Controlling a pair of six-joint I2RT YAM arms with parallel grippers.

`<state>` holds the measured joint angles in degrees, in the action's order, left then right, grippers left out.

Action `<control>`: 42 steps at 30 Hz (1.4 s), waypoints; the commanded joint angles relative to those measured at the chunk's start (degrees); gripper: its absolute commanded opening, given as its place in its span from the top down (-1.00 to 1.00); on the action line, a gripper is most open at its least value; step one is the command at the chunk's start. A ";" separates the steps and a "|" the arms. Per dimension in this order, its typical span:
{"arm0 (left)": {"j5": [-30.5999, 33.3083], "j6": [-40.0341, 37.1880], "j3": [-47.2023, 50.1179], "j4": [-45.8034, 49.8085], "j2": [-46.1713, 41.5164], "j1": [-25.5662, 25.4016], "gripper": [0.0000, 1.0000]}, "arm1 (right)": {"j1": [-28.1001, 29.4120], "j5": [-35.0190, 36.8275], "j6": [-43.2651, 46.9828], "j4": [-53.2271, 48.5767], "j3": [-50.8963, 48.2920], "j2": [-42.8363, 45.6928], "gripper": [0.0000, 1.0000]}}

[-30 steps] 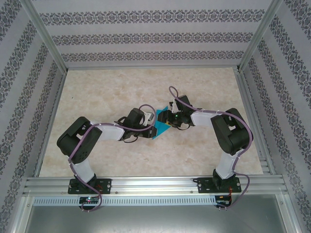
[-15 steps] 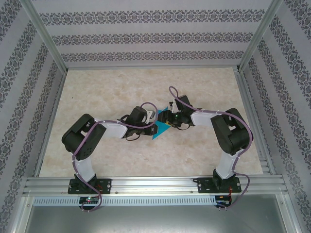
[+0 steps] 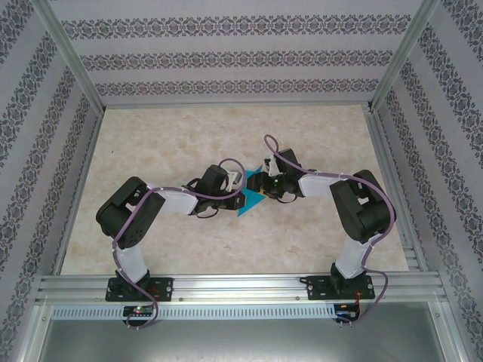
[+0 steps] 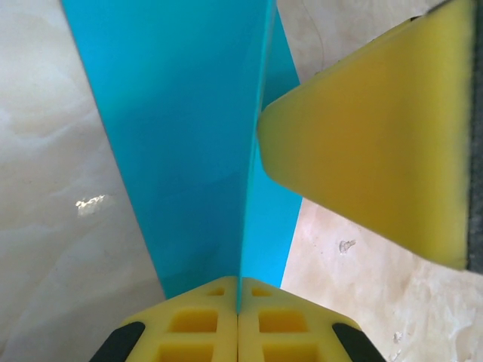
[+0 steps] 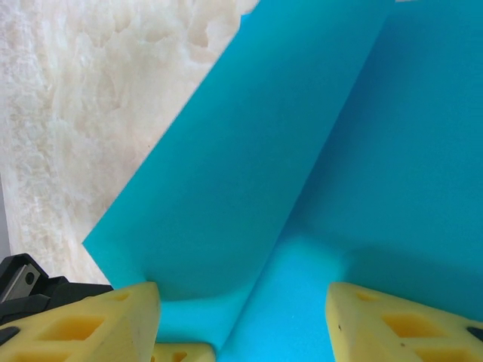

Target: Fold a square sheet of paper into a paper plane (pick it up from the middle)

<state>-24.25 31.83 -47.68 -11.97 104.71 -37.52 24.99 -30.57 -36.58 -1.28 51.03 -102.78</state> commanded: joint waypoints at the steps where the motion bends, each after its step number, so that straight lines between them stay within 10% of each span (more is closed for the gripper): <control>1: -2.16 1.61 0.83 -4.37 1.04 0.69 0.87 | -0.30 -1.22 1.63 0.75 -0.47 1.64 -0.19; 24: -4.49 1.65 -1.16 -2.43 4.01 0.82 0.84 | -0.49 3.41 2.36 -3.88 1.46 -0.30 -0.18; 42: -3.02 0.51 1.82 5.70 -5.22 3.08 0.28 | 1.11 9.30 4.34 -13.84 5.37 -4.47 -0.21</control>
<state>-28.95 33.36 -47.18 -10.02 103.28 -35.59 25.52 -25.61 -34.09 -11.20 56.01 -104.55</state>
